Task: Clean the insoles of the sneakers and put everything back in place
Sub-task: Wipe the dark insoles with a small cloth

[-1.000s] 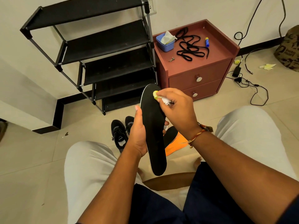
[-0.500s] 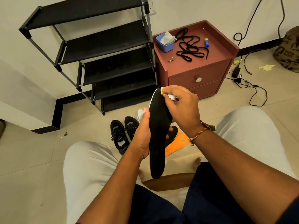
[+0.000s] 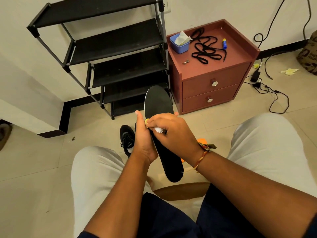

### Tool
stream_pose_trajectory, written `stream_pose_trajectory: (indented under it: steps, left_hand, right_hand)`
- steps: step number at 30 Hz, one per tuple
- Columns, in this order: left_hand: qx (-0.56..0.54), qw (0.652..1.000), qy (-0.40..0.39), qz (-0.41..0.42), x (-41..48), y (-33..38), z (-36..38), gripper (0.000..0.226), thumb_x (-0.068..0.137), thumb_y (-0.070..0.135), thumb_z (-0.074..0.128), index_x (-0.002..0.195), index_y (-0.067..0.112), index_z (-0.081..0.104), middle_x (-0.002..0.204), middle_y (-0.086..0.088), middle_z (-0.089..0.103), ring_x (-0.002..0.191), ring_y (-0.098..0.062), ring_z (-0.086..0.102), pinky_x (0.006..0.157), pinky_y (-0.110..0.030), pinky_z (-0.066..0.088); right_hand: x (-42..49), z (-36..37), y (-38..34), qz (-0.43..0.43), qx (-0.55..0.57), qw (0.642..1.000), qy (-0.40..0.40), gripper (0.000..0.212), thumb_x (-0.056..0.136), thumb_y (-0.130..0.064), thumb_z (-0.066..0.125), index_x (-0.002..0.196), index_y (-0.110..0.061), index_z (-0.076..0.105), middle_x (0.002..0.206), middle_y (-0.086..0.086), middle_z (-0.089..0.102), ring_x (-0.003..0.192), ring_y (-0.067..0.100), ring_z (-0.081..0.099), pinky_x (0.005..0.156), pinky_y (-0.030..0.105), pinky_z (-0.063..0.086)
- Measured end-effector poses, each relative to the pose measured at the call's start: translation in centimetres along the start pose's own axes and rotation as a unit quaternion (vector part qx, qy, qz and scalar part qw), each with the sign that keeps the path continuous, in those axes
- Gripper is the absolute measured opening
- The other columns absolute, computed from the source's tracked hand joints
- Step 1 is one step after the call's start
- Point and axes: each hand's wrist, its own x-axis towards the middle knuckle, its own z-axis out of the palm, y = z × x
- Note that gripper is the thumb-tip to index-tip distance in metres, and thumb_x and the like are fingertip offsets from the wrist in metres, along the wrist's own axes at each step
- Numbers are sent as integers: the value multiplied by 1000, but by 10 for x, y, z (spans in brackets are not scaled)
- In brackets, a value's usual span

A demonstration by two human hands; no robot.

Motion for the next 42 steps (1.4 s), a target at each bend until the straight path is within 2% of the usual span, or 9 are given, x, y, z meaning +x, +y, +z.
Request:
stream_pose_trajectory:
  steps: [6,11,14,17,22,28,32,37,42]
  left_hand:
    - [-14,1000,-3,-1,3,0,-3,89,90,80,30,136,10,61,138,-21,60,130,-34,57,118,-50,34]
    - [31,999,-6,-5,0,-6,4,73,95,75,28,114,24,77,124,-13,69,117,-30,63,101,-51,47]
    - [35,999,-23,-18,1,-6,6,78,94,76,30,122,17,72,120,-20,66,102,-32,58,80,-42,48]
    - [38,999,-32,-18,3,-8,4,82,94,77,29,126,13,69,119,-20,67,98,-30,57,77,-41,48]
    - [26,1000,4,5,1,-4,4,72,96,74,27,106,25,80,118,-11,72,111,-29,64,93,-47,50]
    - [-15,999,24,16,-1,10,-3,87,92,80,27,117,11,75,133,-14,65,125,-28,61,111,-42,44]
    - [-10,1000,16,7,-4,10,-1,87,92,79,25,106,14,80,126,-12,70,116,-25,66,110,-42,46]
    - [24,999,21,5,-6,1,7,72,95,74,30,109,23,79,121,-12,72,110,-27,70,96,-48,54]
    - [57,998,-3,-19,-6,-2,11,79,97,73,27,127,13,68,121,-18,68,101,-31,58,78,-41,49]
  right_hand:
    - [3,-6,6,-44,-79,995,-49,19,86,-4,71,103,-12,77,105,2,72,102,19,63,91,28,50]
    - [14,-25,28,-32,-162,986,14,21,84,-2,72,105,-4,75,107,10,70,102,28,63,88,36,52]
    - [21,-35,40,19,-163,983,77,21,86,-1,70,105,-5,74,107,10,70,101,28,63,89,36,51]
    - [23,-39,46,52,-148,983,95,19,89,-6,68,107,-7,74,107,9,71,102,26,64,92,34,51]
    - [14,-26,29,24,-110,993,41,20,86,-2,69,104,-7,75,105,9,72,101,26,66,92,38,55]
    - [-6,2,-6,-20,-28,998,-58,14,88,-6,65,96,-12,75,99,1,73,94,15,65,90,27,51]
    - [-5,0,-1,-45,-52,995,-74,15,88,-5,67,98,-10,76,101,4,73,95,19,64,89,29,51]
    - [10,-17,24,-24,-149,989,-12,16,86,-1,69,101,-5,74,103,10,70,98,29,62,86,39,54]
    - [20,-36,44,50,-146,984,89,18,88,-4,68,104,-8,74,105,8,70,100,26,62,83,25,48]
